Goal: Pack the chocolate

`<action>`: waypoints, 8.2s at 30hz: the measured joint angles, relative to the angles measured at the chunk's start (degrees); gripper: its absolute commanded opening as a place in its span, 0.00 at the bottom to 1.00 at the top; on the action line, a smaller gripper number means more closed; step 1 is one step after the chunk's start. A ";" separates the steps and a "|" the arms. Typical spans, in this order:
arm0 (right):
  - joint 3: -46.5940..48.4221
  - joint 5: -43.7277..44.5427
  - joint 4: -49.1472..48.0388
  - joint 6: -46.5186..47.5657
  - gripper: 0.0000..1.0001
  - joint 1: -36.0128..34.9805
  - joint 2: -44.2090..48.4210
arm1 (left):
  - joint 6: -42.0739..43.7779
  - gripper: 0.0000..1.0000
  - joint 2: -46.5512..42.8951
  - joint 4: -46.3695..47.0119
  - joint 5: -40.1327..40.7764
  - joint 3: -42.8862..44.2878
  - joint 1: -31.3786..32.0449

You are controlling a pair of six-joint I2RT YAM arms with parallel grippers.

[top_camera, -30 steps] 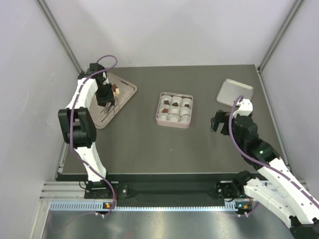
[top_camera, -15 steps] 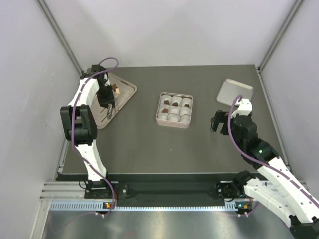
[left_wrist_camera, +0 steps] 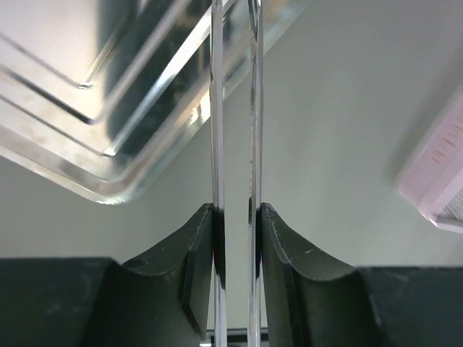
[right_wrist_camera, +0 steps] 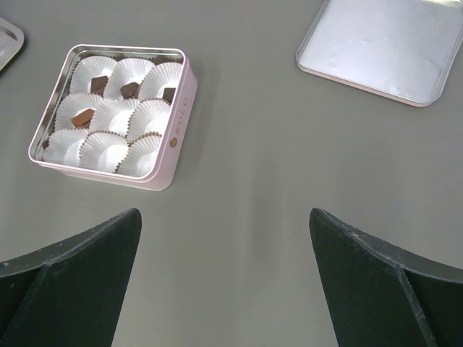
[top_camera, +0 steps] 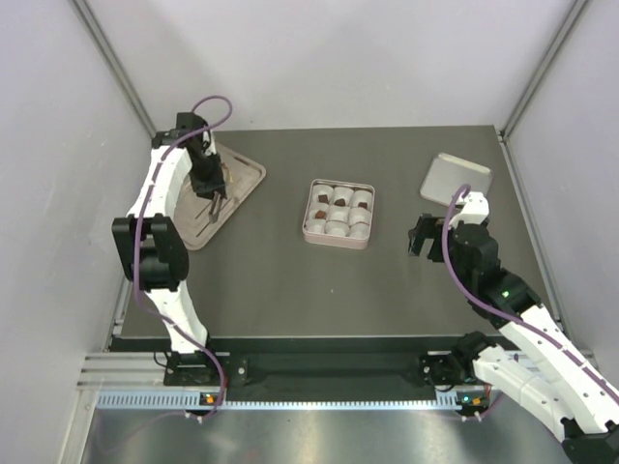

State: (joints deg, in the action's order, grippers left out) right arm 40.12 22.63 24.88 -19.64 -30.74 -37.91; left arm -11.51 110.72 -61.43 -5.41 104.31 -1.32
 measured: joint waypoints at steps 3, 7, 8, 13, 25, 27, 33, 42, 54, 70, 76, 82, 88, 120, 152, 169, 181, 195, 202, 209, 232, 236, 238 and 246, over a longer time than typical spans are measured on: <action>0.00 -0.20 0.02 -0.04 1.00 0.00 -0.02 | -0.39 0.32 -3.02 -0.50 -0.24 0.50 4.20; 0.00 -0.24 0.02 -0.09 1.00 0.00 -0.02 | -0.94 0.32 -5.73 -0.31 -0.85 0.70 12.92; 0.00 -0.26 0.02 -0.11 1.00 0.00 -0.02 | -1.14 0.32 -6.12 -0.20 -1.07 0.70 15.63; 0.00 -0.44 0.04 -0.55 1.00 0.00 -0.11 | -2.84 0.32 -6.73 0.76 -2.29 0.70 26.88; 0.00 -1.03 0.07 -1.11 1.00 0.00 -0.61 | -5.35 0.31 -6.58 2.95 -2.01 0.68 35.65; 0.00 -1.11 0.07 -1.14 1.00 0.00 -0.85 | -5.51 0.31 -6.38 3.41 -2.03 0.52 36.41; 0.00 -1.27 0.07 -1.14 1.00 0.00 -1.20 | -6.23 0.32 -4.90 4.87 -1.66 -0.92 37.83; 0.00 -1.27 0.07 -1.14 1.00 0.00 -1.16 | -6.82 0.33 -4.15 5.11 -1.38 -5.09 37.99; 0.00 -1.27 0.07 -1.14 1.00 0.00 -1.07 | -6.88 0.36 -1.42 6.47 -1.40 -6.62 38.29; 0.00 -1.29 0.07 -1.14 1.00 0.00 -1.09 | -6.86 0.42 -1.09 6.82 -0.87 -6.01 38.32; 0.00 -1.31 0.07 -1.14 1.00 0.00 -1.09 | -6.84 0.42 -1.11 5.57 0.57 -2.51 38.29; 0.00 -1.49 0.07 -1.18 1.00 0.00 -1.07 | -6.80 0.43 -2.01 3.76 4.90 3.21 38.07; 0.00 -1.90 0.07 -1.18 1.00 0.00 -0.55 | -6.88 0.43 -3.34 3.61 6.80 5.07 33.31; -0.39 -2.34 -0.87 -0.33 1.00 0.00 -2.21 | -9.42 0.42 1.44 11.02 11.91 -2.75 6.16; -0.39 -1.18 -1.77 0.57 1.00 0.00 -3.50 | -8.02 0.38 8.92 14.78 8.46 -3.52 2.71; -0.39 -1.70 -1.27 -0.17 1.00 0.00 -0.50 | -7.65 0.28 1.46 6.38 3.43 -2.12 2.80; -0.22 -2.69 1.75 -1.09 1.00 0.00 1.68 | -7.08 0.28 -11.30 4.50 0.09 -1.40 22.75; 0.50 -1.75 4.74 -1.44 1.00 0.00 3.72 | -9.14 0.27 -7.91 4.90 -0.76 -0.15 42.99; 0.50 -1.25 4.83 -1.42 1.00 0.00 3.72 | -9.86 0.28 -3.87 6.25 0.26 -0.17 44.72; 0.50 -0.66 4.81 -1.40 1.00 0.00 3.72 | -9.86 0.27 -0.68 7.82 1.92 -0.13 44.59; 0.50 -0.61 4.70 -1.42 1.00 0.00 3.17 | -10.80 0.32 2.43 8.87 1.99 -2.82 44.65; 0.50 -0.61 4.66 -1.42 1.00 0.00 3.08 | -10.88 0.34 2.45 9.64 1.97 -2.91 44.65; 0.50 -0.61 4.52 -1.42 1.00 0.00 2.95 | -10.86 0.35 2.45 10.03 1.99 -2.91 44.65; 0.50 -0.61 4.28 -1.42 1.00 0.00 2.97 | -10.84 0.37 2.47 10.45 2.01 -2.93 44.65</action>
State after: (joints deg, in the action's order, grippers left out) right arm 40.62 22.02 29.17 -21.06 -30.74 -34.94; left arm -22.35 113.19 -50.98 -3.40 101.38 43.33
